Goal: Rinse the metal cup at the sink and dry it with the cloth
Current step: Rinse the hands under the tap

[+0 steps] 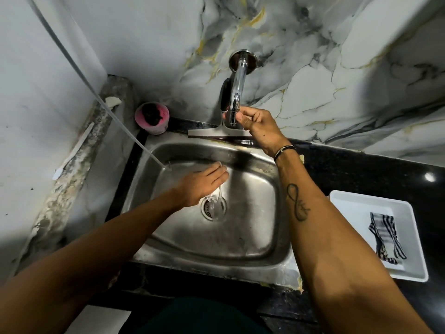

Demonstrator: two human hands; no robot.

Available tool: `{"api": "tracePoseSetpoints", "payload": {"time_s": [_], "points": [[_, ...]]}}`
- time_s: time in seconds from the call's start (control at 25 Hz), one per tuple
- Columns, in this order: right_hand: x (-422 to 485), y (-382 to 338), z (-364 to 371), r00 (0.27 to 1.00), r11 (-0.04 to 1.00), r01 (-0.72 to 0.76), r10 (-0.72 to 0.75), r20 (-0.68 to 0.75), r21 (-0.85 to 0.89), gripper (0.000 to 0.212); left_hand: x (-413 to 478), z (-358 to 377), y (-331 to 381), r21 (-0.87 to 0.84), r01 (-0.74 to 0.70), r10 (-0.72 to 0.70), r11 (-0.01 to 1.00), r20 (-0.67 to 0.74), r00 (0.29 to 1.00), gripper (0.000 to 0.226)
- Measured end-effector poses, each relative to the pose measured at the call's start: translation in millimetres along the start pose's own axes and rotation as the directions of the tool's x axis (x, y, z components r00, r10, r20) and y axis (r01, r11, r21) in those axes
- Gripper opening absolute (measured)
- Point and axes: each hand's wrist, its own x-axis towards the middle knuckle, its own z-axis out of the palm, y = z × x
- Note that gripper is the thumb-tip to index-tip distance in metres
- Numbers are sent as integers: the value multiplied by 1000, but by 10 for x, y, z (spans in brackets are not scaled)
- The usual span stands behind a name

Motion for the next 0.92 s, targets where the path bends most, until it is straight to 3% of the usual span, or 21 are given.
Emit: {"api": "tracePoseSetpoints", "payload": {"time_s": [0.12, 0.2, 0.28, 0.44, 0.64, 0.76, 0.84, 0.88, 0.92], "points": [[-44, -44, 19, 1000, 1000, -4, 3, -18, -23, 30, -38, -76, 39, 396, -200, 218, 896, 0, 976, 58], [-55, -66, 24, 1000, 1000, 12, -13, -15, -25, 31, -89, -166, 50, 502, -213, 242, 838, 8, 970, 78], [-69, -94, 38, 1000, 999, 7, -8, -16, -35, 32, -176, -305, 121, 535, -133, 187, 834, -48, 981, 79], [-116, -147, 55, 999, 997, -22, 20, -28, -68, 35, -205, -274, 336, 545, -99, 223, 833, -166, 961, 51], [-116, -176, 106, 996, 993, -55, 47, -71, -106, 36, -236, -384, 469, 503, -69, 184, 862, -184, 966, 57], [-190, -104, 125, 990, 989, -102, 90, -108, -111, 34, -225, -462, 546, 301, 22, 66, 953, -278, 958, 68], [-311, -55, 104, 984, 990, -115, 102, -148, -82, 34, -199, -548, 578, -73, 163, -179, 984, -427, 886, 71], [-397, -29, 76, 981, 992, -109, 96, -171, -69, 34, -185, -563, 586, -319, 198, -322, 927, -407, 855, 87], [-504, 9, 20, 976, 993, -100, 87, -199, -56, 35, -171, -583, 612, -578, 235, -464, 781, -287, 838, 102]]}}
